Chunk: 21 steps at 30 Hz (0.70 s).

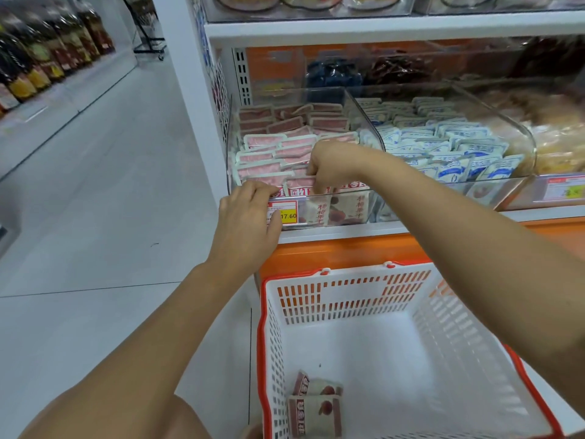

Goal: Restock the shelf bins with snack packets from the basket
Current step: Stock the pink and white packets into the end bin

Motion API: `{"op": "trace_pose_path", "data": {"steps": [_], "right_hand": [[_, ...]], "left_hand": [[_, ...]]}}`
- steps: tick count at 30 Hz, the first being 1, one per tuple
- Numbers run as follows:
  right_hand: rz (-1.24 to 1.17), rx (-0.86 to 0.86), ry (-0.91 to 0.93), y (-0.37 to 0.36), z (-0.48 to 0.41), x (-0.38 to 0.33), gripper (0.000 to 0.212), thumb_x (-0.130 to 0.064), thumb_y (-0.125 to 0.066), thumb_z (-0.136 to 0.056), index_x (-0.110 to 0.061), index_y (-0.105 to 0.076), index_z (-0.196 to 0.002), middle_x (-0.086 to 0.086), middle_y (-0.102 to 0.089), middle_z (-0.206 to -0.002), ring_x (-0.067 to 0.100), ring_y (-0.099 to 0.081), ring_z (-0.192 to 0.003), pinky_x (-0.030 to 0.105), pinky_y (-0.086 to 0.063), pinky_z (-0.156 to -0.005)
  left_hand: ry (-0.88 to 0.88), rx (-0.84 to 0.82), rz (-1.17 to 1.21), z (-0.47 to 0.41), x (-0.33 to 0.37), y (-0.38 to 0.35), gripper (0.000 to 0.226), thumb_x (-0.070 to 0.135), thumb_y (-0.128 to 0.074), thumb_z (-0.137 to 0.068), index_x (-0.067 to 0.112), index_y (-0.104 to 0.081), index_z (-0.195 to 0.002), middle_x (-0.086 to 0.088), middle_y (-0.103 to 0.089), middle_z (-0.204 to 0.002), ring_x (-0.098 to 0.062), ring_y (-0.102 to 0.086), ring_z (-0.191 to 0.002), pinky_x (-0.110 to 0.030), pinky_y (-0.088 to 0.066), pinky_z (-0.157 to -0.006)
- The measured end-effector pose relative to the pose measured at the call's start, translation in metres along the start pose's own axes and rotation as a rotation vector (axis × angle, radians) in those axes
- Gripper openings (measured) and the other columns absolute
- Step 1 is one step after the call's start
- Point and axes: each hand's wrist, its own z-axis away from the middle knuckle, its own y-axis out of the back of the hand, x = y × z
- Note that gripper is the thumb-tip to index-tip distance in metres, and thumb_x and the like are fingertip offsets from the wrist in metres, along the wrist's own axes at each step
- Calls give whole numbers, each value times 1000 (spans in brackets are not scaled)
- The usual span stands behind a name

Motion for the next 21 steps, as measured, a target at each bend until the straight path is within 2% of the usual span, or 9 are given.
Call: {"op": "trace_pose_path", "data": {"steps": [3,5,8,10,13,16,18,20,21], "right_hand": [[4,-25,-24,0,-5,-6,10,-9,-69,-84,-11,-62,-91,2,-58,-76,20,-61,-68,26,-50,-59],[132,41,-2,-4,-1,-6,9,-12,-67,-84,-12,-59,-81,1,-52,-69,23,-58,-71,28,-44,-61],[120,199,63,-18,11,5,18,-16,-62,-87,-9,-60,-70,6,-53,-63,29,-59,-78,26,-34,-64],[-10,292,116,-26,22,15,22,-24,-63,-90,-3,-70,-90,15,-67,-84,27,-59,-85,27,-32,-65],[-148,556,244,-44,35,28,30,-26,-66,-88,-8,-69,-113,7,-70,-108,20,-62,-98,21,-39,-81],[-198,864,427,-74,50,29,20,-26,-64,-89,-8,-71,-95,2,-69,-91,16,-60,-84,25,-46,-76],[-242,809,421,-105,59,26,25,-34,-59,-91,-12,-68,-82,-4,-62,-77,9,-51,-69,18,-39,-61],[-258,509,345,-149,62,24,31,-40,-57,-91,-14,-68,-79,-4,-64,-75,9,-52,-61,16,-37,-54],[-244,318,304,-180,60,25,30,-40,-58,-91,-14,-69,-82,-3,-68,-80,12,-58,-64,21,-44,-56]], "left_hand": [[-37,29,88,9,5,3,32,28,-51,-96,17,-54,-126,0,-53,-125,-14,-47,-116,-28,-37,-98],[-36,-45,119,15,7,2,21,29,-49,-97,18,-59,-112,7,-54,-107,-9,-52,-100,-20,-41,-83],[-34,-264,36,23,5,-4,23,35,-45,-98,20,-57,-85,6,-59,-84,-8,-54,-74,-17,-39,-65],[-16,-458,-22,29,0,-12,27,37,-45,-97,22,-52,-76,6,-56,-74,-8,-52,-65,-15,-34,-58],[-6,-697,-67,36,-7,-26,24,35,-48,-97,20,-55,-80,7,-56,-75,-7,-55,-67,-16,-38,-58],[8,-901,-120,41,-12,-39,13,28,-50,-97,17,-56,-93,3,-62,-91,-7,-53,-72,-13,-40,-61],[28,-1020,-162,44,-18,-50,18,23,-52,-96,17,-56,-112,3,-62,-101,-9,-54,-75,-16,-43,-67],[104,-1133,-163,49,-25,-64,33,23,-53,-94,19,-53,-128,1,-62,-99,-13,-60,-74,-22,-51,-65],[138,-1176,-161,54,-28,-69,34,24,-53,-95,18,-53,-128,1,-60,-92,-12,-60,-68,-23,-52,-61]]}}
